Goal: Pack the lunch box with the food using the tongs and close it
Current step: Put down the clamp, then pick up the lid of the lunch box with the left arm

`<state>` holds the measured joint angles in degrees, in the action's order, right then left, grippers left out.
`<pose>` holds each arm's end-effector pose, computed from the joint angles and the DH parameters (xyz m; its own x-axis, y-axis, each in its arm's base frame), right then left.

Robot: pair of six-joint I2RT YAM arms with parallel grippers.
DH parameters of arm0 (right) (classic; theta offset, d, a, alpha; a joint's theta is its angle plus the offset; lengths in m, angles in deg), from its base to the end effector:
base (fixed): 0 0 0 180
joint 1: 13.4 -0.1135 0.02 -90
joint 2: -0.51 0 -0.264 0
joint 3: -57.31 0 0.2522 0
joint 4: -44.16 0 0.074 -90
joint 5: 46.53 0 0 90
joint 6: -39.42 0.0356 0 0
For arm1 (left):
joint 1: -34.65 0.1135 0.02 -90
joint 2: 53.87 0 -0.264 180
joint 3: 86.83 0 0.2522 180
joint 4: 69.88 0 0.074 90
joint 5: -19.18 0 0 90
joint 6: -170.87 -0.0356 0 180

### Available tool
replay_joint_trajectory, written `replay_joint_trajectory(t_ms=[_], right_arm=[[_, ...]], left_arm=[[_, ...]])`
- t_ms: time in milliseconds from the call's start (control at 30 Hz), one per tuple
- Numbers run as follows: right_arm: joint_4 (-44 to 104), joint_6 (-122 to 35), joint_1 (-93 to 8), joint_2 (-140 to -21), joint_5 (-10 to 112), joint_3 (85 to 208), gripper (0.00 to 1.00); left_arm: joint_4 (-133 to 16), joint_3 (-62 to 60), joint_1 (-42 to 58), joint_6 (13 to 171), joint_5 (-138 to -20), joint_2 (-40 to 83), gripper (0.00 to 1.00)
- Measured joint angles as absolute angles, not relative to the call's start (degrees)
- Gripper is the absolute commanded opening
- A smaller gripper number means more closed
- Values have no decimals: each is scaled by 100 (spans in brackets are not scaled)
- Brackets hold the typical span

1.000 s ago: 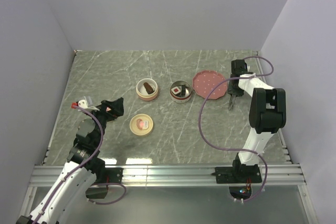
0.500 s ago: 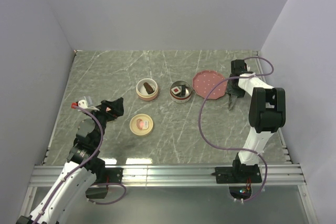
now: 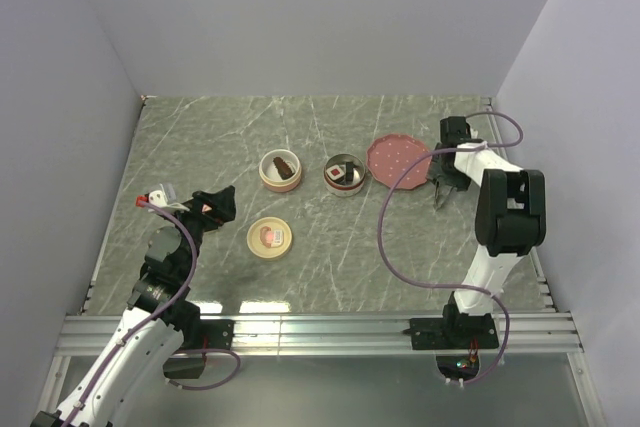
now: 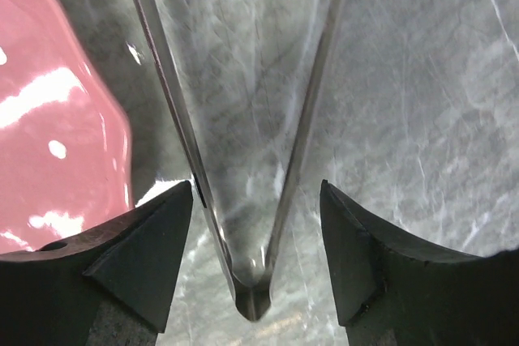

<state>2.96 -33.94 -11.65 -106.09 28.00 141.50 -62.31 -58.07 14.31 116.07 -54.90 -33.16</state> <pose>0.3763 -0.0210 0.1733 -0.8155 0.3010 -0.4943 0.3981 0.9117 -0.1017 0.1262 -0.0364 0.2431 -0.0380 -0.5771 -0.8158 0.0675 0.8130 -0.5783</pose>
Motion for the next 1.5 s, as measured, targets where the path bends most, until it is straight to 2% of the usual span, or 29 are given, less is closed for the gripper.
replay_joint_trajectory(t_ms=[200,467,600,767,1033,1500], right_arm=[[265,-3341,-1165,-9908,2698,13652,73],[488,-3267,-1324,-7420,2687,12622,73],[1072,-3243,-1567,-5938,3299,11881,73],[2066,-3153,-1696,-4712,4477,10869,73],[2530,-3088,-2085,-4697,4866,10316,71],[2689,-3090,-2404,-4011,4732,10251,71]], left_arm=[[-6233,-5807,1431,11607,-5490,-3313,100],[-6284,-5809,1431,11609,-5420,-3117,100],[-6356,-5857,1431,11611,-5392,-2920,100],[-6393,-5872,1431,11692,-5298,-2704,98],[-6494,-5883,1219,11917,-5271,-2306,95],[-7049,-5955,-257,12234,-5142,-955,93]])
